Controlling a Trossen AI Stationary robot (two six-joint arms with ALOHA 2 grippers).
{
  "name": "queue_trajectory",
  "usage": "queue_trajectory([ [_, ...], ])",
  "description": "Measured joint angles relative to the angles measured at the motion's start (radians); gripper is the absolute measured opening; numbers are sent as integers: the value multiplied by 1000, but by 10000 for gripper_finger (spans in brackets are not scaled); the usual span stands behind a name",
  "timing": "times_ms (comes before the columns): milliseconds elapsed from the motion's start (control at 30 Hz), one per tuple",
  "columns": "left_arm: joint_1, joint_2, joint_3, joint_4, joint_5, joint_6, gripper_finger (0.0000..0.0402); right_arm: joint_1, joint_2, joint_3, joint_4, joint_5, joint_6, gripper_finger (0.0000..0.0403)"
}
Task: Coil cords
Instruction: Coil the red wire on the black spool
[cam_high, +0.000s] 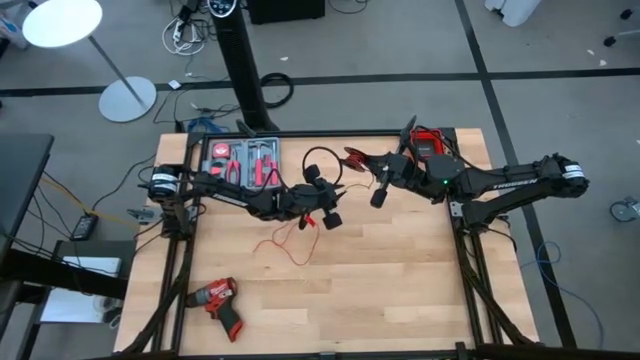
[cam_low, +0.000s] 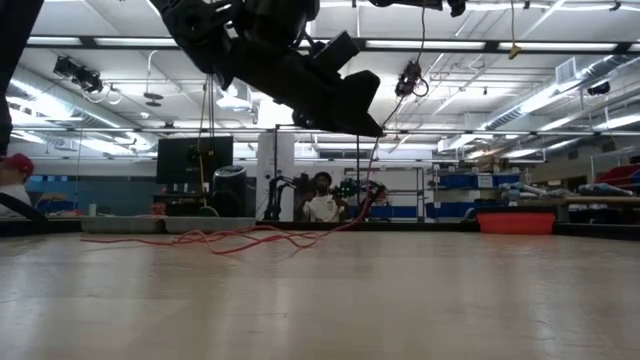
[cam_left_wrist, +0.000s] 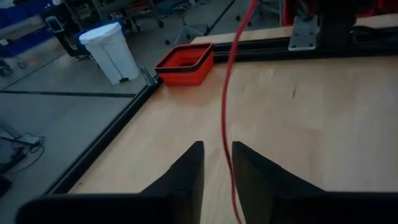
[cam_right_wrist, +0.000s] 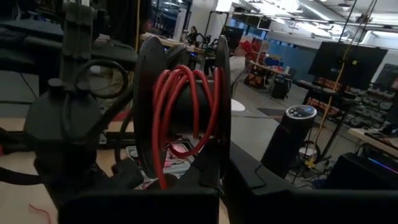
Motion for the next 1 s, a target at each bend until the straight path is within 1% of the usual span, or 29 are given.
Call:
queue_trajectory([
  [100,5,0,0,-10,4,0,63,0,0,0,0,-8,1,0],
  [167,5,0,0,-8,27,-1,59,0,0,0,0,-22,9,0],
  [300,4,0,0,-10,68,-25,64,0,4,0,0,-34,10,0],
  [467,20,0,0,-16,61,-25,71,0,5,0,0,-34,10,0],
  [567,33,0,0,-15,74,-72,71,0,5,0,0,-33,10,0],
  [833,34,0,0,-9,90,-74,71,0,5,0,0,-34,10,0],
  [933,36,0,0,-10,90,-74,62,0,5,0,0,-33,10,0],
  [1000,37,0,0,-18,94,-74,48,0,5,0,0,-34,10,0],
])
